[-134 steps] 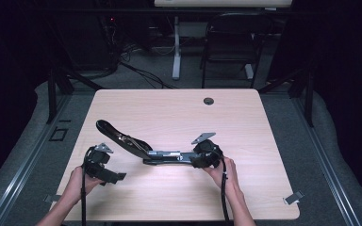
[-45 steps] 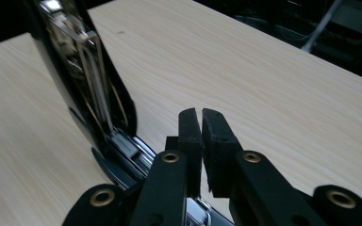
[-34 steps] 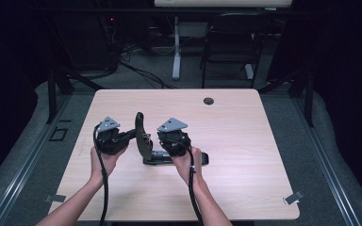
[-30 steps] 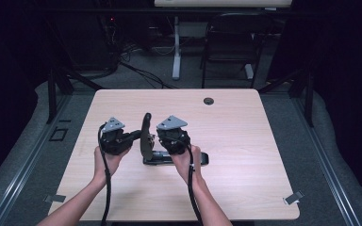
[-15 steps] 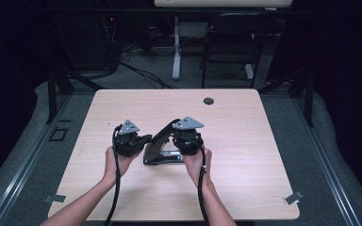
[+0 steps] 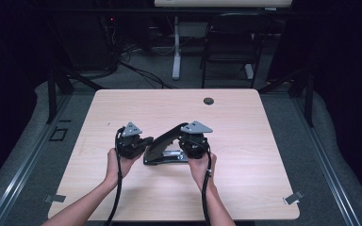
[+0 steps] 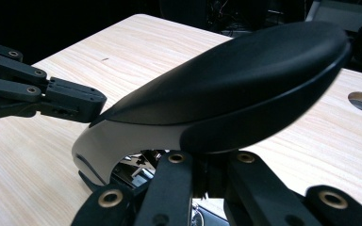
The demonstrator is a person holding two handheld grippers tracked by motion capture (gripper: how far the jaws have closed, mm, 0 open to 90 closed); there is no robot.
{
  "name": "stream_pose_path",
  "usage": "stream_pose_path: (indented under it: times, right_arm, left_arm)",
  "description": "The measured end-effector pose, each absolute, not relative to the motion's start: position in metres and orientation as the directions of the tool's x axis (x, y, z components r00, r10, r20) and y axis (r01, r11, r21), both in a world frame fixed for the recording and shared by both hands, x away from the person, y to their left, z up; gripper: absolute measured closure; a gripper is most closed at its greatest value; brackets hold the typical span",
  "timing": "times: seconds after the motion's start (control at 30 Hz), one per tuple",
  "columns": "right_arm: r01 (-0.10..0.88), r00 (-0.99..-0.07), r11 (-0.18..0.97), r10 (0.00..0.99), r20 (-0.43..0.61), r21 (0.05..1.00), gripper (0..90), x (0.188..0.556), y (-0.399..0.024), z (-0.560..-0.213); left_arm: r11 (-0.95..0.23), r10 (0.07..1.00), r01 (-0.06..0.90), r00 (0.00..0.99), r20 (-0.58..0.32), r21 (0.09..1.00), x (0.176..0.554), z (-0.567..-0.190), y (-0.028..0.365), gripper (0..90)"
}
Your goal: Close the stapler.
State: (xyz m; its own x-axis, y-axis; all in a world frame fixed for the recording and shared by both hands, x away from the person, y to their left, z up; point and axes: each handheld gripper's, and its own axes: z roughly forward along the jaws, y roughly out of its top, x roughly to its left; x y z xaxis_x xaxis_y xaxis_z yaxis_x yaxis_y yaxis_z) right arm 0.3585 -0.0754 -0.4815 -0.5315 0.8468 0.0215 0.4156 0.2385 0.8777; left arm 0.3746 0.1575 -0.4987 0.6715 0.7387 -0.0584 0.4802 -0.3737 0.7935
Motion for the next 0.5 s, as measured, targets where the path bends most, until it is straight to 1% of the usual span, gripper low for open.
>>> stream_pose_path:
  times: [0.13, 0.27, 0.4, 0.43, 0.5]
  right_arm:
    - [0.42, -0.524, 0.219, 0.851, 0.038, 0.881, 90.0, 0.358, -0.081, -0.487]
    - [0.423, -0.518, 0.196, 0.853, 0.058, 0.885, 90.0, 0.358, -0.084, -0.492]
    - [0.43, -0.52, 0.172, 0.85, 0.087, 0.886, 90.0, 0.359, -0.089, -0.497]
    - [0.433, -0.517, 0.163, 0.851, 0.096, 0.886, 90.0, 0.359, -0.09, -0.499]
    - [0.438, -0.515, 0.158, 0.851, 0.103, 0.885, 90.0, 0.359, -0.093, -0.501]
  left_arm:
    - [-0.378, 0.737, 0.484, 0.674, -0.06, 0.789, 0.375, -0.501, 0.157, 89.8]
    - [-0.374, 0.74, 0.491, 0.669, -0.066, 0.786, 0.376, -0.5, 0.159, 85.7]
    - [-0.361, 0.756, 0.505, 0.65, -0.07, 0.784, 0.378, -0.5, 0.166, 73.4]
    - [-0.352, 0.775, 0.511, 0.629, -0.061, 0.784, 0.378, -0.499, 0.168, 69.6]
    - [-0.349, 0.775, 0.525, 0.627, -0.076, 0.776, 0.38, -0.497, 0.175, 61.0]
